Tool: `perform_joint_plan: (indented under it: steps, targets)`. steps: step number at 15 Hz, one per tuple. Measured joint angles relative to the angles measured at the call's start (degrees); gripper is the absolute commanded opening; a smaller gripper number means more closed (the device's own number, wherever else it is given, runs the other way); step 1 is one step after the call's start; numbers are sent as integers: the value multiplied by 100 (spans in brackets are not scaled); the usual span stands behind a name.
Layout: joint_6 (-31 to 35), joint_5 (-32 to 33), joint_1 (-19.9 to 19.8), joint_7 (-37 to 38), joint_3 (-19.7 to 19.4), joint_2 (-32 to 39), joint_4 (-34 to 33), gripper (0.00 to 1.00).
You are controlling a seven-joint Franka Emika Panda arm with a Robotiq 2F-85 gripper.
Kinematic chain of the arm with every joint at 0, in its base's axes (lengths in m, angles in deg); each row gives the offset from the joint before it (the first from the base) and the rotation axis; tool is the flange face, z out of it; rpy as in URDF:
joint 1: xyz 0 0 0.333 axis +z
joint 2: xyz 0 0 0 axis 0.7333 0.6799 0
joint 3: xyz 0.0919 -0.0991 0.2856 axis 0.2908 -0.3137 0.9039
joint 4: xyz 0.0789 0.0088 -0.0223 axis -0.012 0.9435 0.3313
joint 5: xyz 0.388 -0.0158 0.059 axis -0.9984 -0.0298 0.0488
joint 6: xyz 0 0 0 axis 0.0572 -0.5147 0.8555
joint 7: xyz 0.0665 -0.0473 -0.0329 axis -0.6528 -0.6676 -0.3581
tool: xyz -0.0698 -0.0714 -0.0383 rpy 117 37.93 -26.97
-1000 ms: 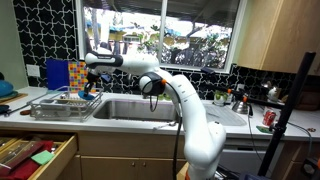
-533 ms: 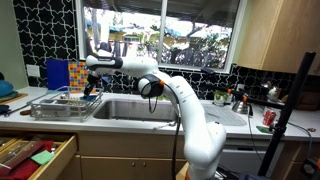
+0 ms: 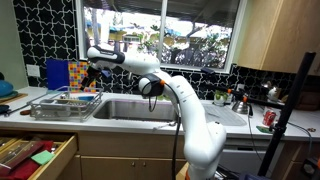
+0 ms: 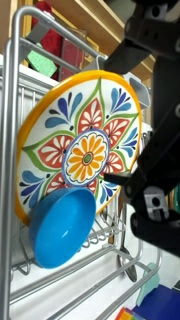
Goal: Pick up the orange bowl from the blue bowl and put it in the sink, pick up the blue bowl and put it on the dish rack, pick up the orange bowl and put it on the dish rack
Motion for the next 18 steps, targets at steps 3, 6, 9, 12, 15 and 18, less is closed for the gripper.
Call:
perform_joint_plan:
  steps: [3,6,9,12,15,18]
  targets:
    - [-229,-42,1,743,-8,-119,-119,100]
    - [-437,-23,10,1713,-82,-314,-139,100]
    - [-751,71,13,2579,-278,-592,-103,100]
    - [-995,295,-21,3200,-592,-927,89,100]
    - [-1221,537,-126,3526,-940,-1300,581,100]
    - [-1297,789,-212,3775,-1266,-1673,1354,100]
